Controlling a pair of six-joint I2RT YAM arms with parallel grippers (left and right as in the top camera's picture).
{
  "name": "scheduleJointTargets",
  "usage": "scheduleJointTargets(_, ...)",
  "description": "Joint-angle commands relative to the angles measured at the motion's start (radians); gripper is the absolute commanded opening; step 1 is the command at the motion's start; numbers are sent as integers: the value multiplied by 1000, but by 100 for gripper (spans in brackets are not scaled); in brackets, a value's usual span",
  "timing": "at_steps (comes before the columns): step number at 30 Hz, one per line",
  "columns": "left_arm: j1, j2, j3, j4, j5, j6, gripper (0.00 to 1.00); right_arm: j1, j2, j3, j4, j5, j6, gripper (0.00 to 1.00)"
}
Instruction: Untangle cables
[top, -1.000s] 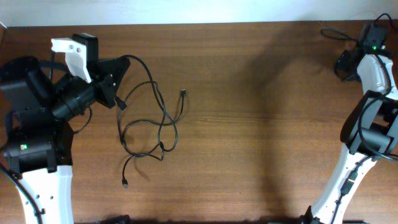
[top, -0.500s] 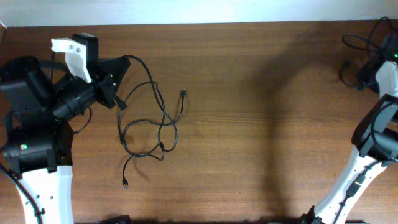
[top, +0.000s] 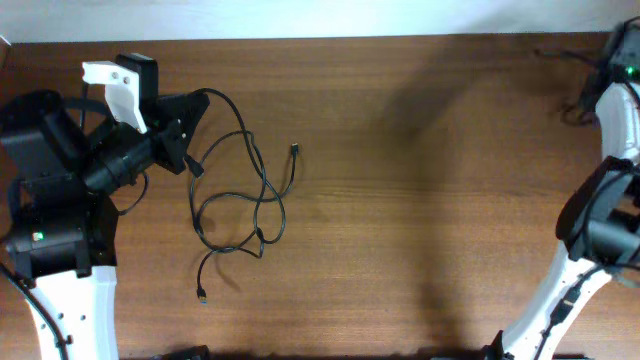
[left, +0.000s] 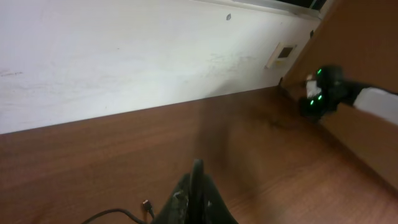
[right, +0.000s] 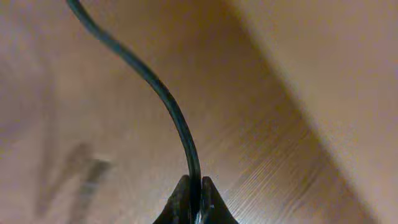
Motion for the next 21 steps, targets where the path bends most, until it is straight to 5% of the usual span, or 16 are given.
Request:
scheduleJointTargets(1,-3,-17,5,2,-11,16,1,22,-141,58,29,53,-45,4)
scheduleJointTargets(9,-3,-17,5,2,-11,16,1,182,-246,74,-7,14,-20,4)
scheduleJointTargets(17,-3,-17,5,-22,-11,36,1,238,-227,69,-115,-31,196,4)
scheduleJointTargets(18,-3,-17,5,-31,-11,47,1,225,-222,68,-116,-30,208,17)
scheduleJointTargets(19,-3,-17,5,-40,-12,57,1,204,-212,66,-117,-32,240,57)
scheduleJointTargets(20,-3,-17,5,-47,-14,58,0,187,-204,66,-118,-34,261,79)
scheduleJointTargets(21,-3,-17,5,-50,-14,58,0,164,-192,66,-116,-42,278,87)
